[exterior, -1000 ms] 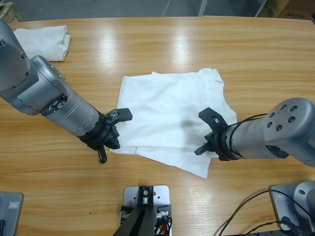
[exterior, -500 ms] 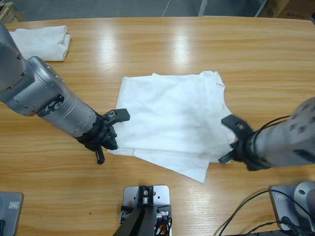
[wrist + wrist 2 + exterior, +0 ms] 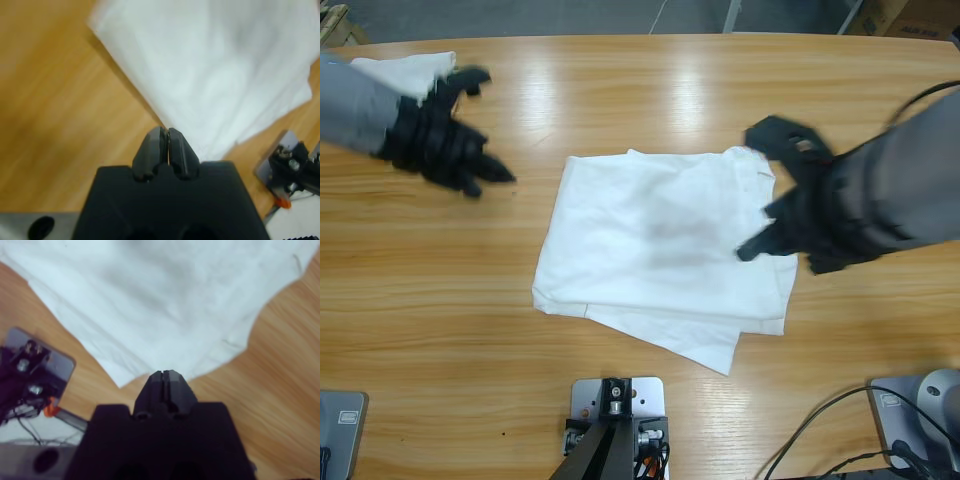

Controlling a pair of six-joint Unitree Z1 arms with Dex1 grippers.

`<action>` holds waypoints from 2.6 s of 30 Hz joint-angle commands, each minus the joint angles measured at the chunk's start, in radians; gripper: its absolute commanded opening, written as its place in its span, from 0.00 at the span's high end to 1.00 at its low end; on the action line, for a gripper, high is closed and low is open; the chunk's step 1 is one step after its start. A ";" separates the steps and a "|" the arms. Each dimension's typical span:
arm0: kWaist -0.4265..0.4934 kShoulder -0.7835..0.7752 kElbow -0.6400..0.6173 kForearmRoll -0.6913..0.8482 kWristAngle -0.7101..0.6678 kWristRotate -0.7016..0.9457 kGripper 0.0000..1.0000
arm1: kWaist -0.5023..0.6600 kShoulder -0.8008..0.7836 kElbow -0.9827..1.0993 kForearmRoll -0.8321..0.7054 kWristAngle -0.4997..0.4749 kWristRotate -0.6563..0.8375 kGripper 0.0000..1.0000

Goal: Fold clothes

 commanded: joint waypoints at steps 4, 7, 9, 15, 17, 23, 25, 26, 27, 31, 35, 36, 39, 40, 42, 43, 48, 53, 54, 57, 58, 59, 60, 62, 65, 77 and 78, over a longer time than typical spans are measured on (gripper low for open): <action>-0.001 0.312 -0.281 0.087 -0.050 0.002 1.00 | 0.002 0.217 0.344 -0.431 0.105 0.044 1.00; -0.013 0.329 -0.296 0.087 -0.062 0.002 1.00 | 0.005 0.255 0.392 -0.509 0.108 0.049 1.00; -0.018 0.336 -0.317 0.095 -0.064 -0.001 1.00 | 0.005 0.280 0.412 -0.544 0.108 0.049 1.00; -0.058 0.357 -0.389 0.123 -0.102 0.001 1.00 | 0.005 0.301 0.425 -0.564 0.122 0.049 1.00; -0.075 0.361 -0.398 0.130 -0.131 0.001 1.00 | 0.005 0.309 0.433 -0.564 0.123 0.049 1.00; -0.091 0.429 -0.387 0.193 -0.214 -0.002 1.00 | 0.005 0.286 0.461 -0.570 0.119 0.056 1.00; -0.092 0.471 -0.396 0.216 -0.226 -0.002 1.00 | 0.005 0.281 0.465 -0.570 0.116 0.060 1.00; -0.093 0.492 -0.403 0.225 -0.223 -0.003 1.00 | 0.005 0.281 0.465 -0.570 0.114 0.060 1.00; -0.095 0.509 -0.421 0.239 -0.214 -0.003 1.00 | 0.005 0.279 0.467 -0.570 0.112 0.060 1.00; -0.113 0.592 -0.557 0.356 -0.105 -0.016 1.00 | 0.005 0.273 0.470 -0.570 0.102 0.061 1.00; -0.124 0.626 -0.601 0.406 0.024 -0.064 1.00 | 0.005 0.256 0.480 -0.569 0.095 0.062 1.00; -0.124 0.630 -0.599 0.409 0.061 -0.075 1.00 | 0.005 0.250 0.483 -0.569 0.093 0.062 1.00; -0.114 0.638 -0.595 0.411 0.174 -0.116 1.00 | 0.005 0.231 0.495 -0.568 0.088 0.063 1.00; -0.103 0.638 -0.595 0.411 0.200 -0.128 1.00 | 0.005 0.224 0.499 -0.568 0.086 0.063 1.00; -0.077 0.639 -0.597 0.406 0.227 -0.144 1.00 | 0.005 0.207 0.510 -0.566 0.083 0.063 1.00; -0.063 0.639 -0.599 0.401 0.233 -0.149 1.00 | 0.005 0.199 0.517 -0.565 0.081 0.063 1.00; 0.011 0.635 -0.599 0.365 0.226 -0.189 1.00 | 0.005 0.170 0.561 -0.565 0.078 0.067 1.00; 0.059 0.613 -0.587 0.365 0.216 -0.185 1.00 | 0.005 0.153 0.580 -0.564 0.074 0.069 1.00; 0.069 0.606 -0.580 0.364 0.216 -0.183 1.00 | 0.005 0.152 0.581 -0.563 0.074 0.069 1.00; 0.096 0.579 -0.555 0.351 0.213 -0.183 1.00 | 0.005 0.149 0.584 -0.559 0.073 0.073 1.00; 0.104 0.567 -0.549 0.351 0.213 -0.183 1.00 | 0.005 0.148 0.584 -0.557 0.073 0.075 1.00; 0.110 0.555 -0.545 0.350 0.213 -0.182 1.00 | 0.005 0.146 0.585 -0.557 0.073 0.077 1.00; 0.114 0.539 -0.540 0.350 0.213 -0.182 1.00 | 0.005 0.143 0.584 -0.556 0.073 0.078 1.00; 0.117 0.473 -0.517 0.351 0.212 -0.181 1.00 | 0.005 0.122 0.584 -0.553 0.068 0.078 1.00; 0.117 0.341 -0.427 0.346 0.189 -0.178 1.00 | 0.005 0.026 0.573 -0.518 0.031 0.063 1.00; 0.235 -0.019 0.346 -0.258 -0.448 -0.291 0.45 | 0.005 -0.369 0.291 -0.107 -0.177 -0.029 0.00; 0.235 -0.010 0.382 -0.349 -0.473 -0.338 0.19 | 0.005 -0.375 0.295 -0.092 -0.175 -0.018 0.00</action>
